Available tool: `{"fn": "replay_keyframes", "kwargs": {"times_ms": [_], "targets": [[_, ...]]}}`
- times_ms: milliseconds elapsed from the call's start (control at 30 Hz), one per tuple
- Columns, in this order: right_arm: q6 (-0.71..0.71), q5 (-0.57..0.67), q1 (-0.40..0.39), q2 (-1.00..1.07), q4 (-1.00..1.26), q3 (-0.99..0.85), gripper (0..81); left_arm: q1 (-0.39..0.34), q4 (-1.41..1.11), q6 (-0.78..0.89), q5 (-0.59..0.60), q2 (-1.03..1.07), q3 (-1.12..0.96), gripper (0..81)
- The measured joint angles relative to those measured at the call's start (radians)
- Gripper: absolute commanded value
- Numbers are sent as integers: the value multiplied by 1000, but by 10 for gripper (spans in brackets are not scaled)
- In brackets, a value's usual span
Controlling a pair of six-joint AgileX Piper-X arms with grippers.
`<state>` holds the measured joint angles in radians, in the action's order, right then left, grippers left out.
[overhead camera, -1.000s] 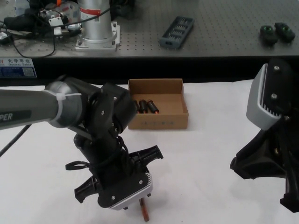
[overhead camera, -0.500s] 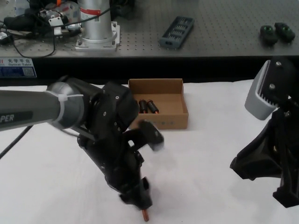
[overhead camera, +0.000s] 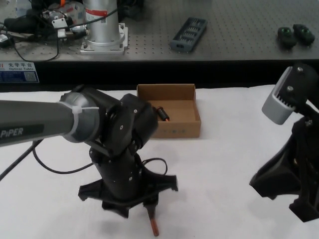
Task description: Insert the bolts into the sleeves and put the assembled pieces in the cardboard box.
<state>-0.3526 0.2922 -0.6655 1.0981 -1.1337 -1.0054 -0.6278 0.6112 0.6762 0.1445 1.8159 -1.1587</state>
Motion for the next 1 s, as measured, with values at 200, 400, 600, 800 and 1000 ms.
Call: {"fn": "replay_keyframes", "kwargs": {"times_ms": [200, 400, 600, 800, 1000], "targets": [[0, 0, 0, 0, -15, 0, 25, 0, -71, 184, -35, 0, 0, 393], [0, 0, 0, 0, -15, 0, 25, -2, -25, 324, -74, 0, 0, 372], [0, 0, 0, 0, -15, 0, 25, -9, 2, 377, -70, 0, 0, 347], [0, 0, 0, 0, -15, 0, 25, -47, 9, 382, -51, 0, 0, 347], [0, 0, 0, 0, -15, 0, 25, -71, 9, 363, -77, 0, 0, 347]]}}
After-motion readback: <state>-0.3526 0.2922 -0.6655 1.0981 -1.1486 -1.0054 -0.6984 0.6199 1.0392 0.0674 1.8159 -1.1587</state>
